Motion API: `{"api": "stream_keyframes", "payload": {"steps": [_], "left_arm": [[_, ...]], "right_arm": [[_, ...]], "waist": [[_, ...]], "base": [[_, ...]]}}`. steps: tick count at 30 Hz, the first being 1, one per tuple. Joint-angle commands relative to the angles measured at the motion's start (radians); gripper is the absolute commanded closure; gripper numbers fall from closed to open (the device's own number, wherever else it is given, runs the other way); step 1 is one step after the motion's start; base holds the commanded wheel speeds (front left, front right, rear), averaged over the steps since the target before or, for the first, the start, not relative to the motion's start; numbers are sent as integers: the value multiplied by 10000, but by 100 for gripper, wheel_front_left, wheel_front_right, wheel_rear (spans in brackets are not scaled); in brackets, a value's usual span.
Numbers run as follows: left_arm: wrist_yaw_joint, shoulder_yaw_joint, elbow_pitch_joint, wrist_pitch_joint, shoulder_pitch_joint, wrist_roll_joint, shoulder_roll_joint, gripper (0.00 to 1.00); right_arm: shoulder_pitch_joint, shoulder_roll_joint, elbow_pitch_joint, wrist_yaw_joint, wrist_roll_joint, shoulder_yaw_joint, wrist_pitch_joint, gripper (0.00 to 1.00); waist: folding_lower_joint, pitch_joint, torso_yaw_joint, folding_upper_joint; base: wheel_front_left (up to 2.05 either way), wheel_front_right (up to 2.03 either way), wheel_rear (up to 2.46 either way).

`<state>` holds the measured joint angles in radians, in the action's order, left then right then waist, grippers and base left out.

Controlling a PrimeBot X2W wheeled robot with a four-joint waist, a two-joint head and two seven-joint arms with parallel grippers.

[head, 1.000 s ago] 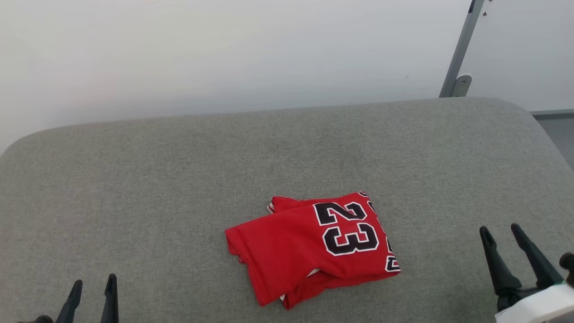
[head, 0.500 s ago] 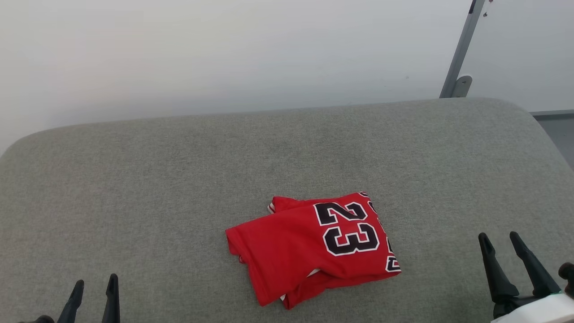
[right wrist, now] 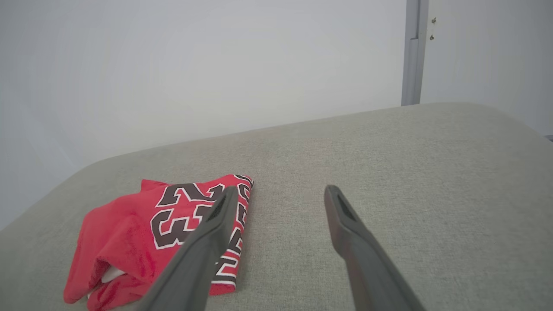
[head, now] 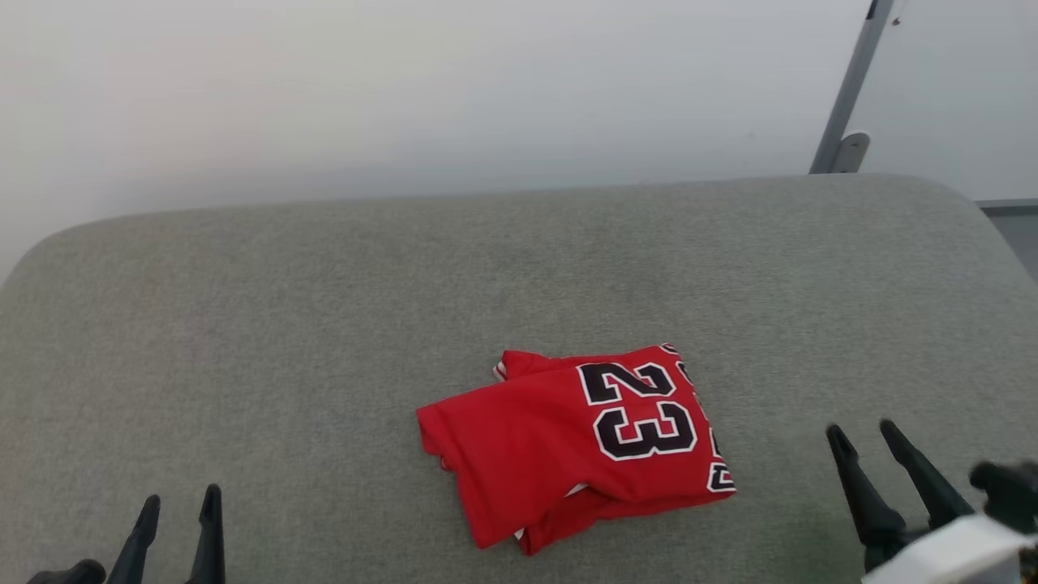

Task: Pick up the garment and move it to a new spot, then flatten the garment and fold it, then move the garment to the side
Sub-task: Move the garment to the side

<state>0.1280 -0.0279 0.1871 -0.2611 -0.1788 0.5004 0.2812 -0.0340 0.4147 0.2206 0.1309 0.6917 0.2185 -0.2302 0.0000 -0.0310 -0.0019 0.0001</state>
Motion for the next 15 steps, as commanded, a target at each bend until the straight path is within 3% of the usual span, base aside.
{"api": "stream_keyframes", "payload": {"steps": [1,6,15], "left_arm": [[37,58,-16,-51,162,49,5,0],[37,184,-23,-51,277,148,-5,0],[37,593,22,-51,805,231,-79,0]], "right_arm": [[396,190,-23,-4,190,281,238,0],[1116,637,15,-4,763,1045,1130,0],[3010,1523,532,-4,2058,2245,4373,0]], "waist": [[0,90,114,-1],[0,268,347,-1],[0,1096,1023,-1]], "base": [[0,0,0],[0,0,0],[0,0,0]]}}
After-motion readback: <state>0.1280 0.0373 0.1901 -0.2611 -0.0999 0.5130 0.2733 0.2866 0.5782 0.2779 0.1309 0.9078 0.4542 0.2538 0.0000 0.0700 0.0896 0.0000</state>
